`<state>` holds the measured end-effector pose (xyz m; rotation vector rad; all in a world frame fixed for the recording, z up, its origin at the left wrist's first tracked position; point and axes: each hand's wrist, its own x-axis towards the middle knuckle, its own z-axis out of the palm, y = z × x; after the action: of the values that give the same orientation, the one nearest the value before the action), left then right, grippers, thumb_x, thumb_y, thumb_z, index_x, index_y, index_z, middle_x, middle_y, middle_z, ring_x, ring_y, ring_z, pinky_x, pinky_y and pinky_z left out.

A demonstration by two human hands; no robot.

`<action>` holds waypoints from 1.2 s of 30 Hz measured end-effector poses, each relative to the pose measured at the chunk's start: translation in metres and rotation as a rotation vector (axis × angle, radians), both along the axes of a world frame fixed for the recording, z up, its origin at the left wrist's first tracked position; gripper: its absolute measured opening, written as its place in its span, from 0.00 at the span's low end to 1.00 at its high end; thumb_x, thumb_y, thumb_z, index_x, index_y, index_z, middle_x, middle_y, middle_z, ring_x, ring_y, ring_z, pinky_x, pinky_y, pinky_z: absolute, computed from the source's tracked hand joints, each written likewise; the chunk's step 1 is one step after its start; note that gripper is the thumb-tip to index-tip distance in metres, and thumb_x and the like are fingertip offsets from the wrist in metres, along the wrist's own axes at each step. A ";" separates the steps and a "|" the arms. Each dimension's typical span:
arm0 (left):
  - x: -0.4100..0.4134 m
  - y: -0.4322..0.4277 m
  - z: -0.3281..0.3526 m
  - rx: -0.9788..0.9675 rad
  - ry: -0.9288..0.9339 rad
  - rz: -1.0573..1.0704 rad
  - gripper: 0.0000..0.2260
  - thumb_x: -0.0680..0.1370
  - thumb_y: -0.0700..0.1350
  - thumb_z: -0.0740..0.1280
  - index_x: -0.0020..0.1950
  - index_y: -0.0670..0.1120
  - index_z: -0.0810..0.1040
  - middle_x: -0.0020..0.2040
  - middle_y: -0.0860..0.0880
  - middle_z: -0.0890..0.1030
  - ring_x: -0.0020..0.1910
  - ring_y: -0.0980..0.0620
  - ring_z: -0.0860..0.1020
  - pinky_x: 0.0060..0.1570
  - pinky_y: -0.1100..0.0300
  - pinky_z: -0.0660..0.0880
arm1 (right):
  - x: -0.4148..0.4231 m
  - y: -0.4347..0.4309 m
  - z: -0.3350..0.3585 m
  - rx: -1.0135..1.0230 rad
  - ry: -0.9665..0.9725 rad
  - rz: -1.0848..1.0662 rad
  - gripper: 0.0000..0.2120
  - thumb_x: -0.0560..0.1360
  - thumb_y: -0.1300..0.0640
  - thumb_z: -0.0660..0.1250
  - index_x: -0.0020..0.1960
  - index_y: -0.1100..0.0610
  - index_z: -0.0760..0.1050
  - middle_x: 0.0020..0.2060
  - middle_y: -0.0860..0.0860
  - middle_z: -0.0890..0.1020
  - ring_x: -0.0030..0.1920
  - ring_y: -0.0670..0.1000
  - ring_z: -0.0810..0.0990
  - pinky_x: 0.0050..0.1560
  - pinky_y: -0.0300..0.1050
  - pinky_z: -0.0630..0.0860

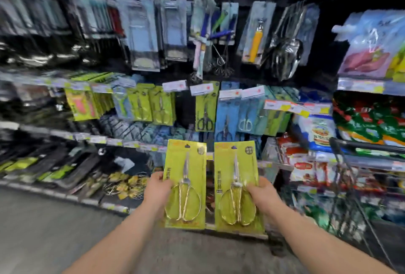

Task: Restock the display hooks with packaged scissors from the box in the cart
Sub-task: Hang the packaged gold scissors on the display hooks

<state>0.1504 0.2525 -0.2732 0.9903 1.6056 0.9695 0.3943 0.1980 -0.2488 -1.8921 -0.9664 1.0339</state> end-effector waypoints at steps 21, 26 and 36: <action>-0.181 0.071 0.030 0.002 0.008 0.433 0.08 0.75 0.34 0.64 0.46 0.47 0.74 0.44 0.44 0.81 0.43 0.42 0.80 0.51 0.45 0.78 | -0.200 0.187 -0.004 0.082 0.006 0.484 0.10 0.78 0.63 0.60 0.58 0.56 0.71 0.50 0.53 0.77 0.45 0.51 0.74 0.42 0.41 0.69; -0.218 0.125 0.037 -0.008 0.032 0.498 0.09 0.74 0.35 0.64 0.52 0.45 0.74 0.46 0.44 0.81 0.47 0.42 0.80 0.53 0.44 0.78 | -0.236 0.255 -0.006 0.032 0.015 0.542 0.08 0.78 0.61 0.60 0.56 0.58 0.71 0.51 0.57 0.79 0.51 0.56 0.77 0.52 0.48 0.74; -0.244 0.201 0.030 -0.049 -0.003 0.505 0.12 0.75 0.35 0.64 0.57 0.43 0.74 0.47 0.44 0.82 0.46 0.43 0.81 0.48 0.49 0.78 | -0.269 0.341 -0.021 -0.034 0.057 0.565 0.11 0.77 0.60 0.60 0.59 0.58 0.70 0.55 0.54 0.78 0.55 0.56 0.77 0.56 0.50 0.74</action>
<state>-0.0934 0.4534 -0.2427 0.5527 1.9123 1.2555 0.1255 0.5386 -0.2696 -1.6352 -1.5036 1.4206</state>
